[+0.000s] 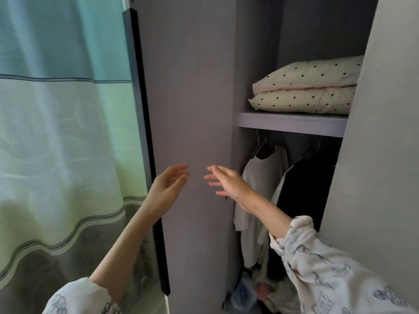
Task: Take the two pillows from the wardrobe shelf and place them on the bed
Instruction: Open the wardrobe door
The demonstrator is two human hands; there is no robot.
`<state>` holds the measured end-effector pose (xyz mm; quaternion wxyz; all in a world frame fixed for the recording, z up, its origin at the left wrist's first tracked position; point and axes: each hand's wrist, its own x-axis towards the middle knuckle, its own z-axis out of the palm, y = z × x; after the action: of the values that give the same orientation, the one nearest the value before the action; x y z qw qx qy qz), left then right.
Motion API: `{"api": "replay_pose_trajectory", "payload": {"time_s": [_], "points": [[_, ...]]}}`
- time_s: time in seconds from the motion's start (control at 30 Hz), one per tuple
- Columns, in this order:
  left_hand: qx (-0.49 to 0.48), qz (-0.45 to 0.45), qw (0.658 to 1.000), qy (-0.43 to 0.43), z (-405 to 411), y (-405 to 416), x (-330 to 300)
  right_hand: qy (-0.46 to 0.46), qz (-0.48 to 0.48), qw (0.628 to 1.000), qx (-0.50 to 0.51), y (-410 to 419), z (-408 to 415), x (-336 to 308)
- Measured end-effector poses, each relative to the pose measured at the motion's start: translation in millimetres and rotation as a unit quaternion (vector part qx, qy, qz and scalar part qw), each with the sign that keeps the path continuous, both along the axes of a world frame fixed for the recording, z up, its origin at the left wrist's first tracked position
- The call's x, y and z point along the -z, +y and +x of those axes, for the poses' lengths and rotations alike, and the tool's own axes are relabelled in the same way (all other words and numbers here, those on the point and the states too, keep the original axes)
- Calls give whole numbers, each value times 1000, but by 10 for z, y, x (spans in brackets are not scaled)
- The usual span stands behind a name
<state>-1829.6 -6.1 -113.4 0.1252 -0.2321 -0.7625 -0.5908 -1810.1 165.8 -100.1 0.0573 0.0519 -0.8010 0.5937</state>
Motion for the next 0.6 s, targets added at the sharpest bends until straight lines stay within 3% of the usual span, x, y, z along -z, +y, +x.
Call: {"api": "replay_pose_trajectory", "payload": {"time_s": [0.27, 0.4, 0.47, 0.6], "points": [[117, -34, 992, 33, -174, 1503, -91, 72, 97, 979, 163, 1503, 418, -73], [196, -39, 979, 39, -215, 2360, -127, 103, 170, 947, 254, 2288, 652, -133], [216, -41, 974, 47, -241, 2675, -139, 132, 267, 903, 310, 2573, 711, -168], [240, -64, 968, 24, -330, 3417, -222, 118, 512, 752, 398, 3163, 734, -284]]}}
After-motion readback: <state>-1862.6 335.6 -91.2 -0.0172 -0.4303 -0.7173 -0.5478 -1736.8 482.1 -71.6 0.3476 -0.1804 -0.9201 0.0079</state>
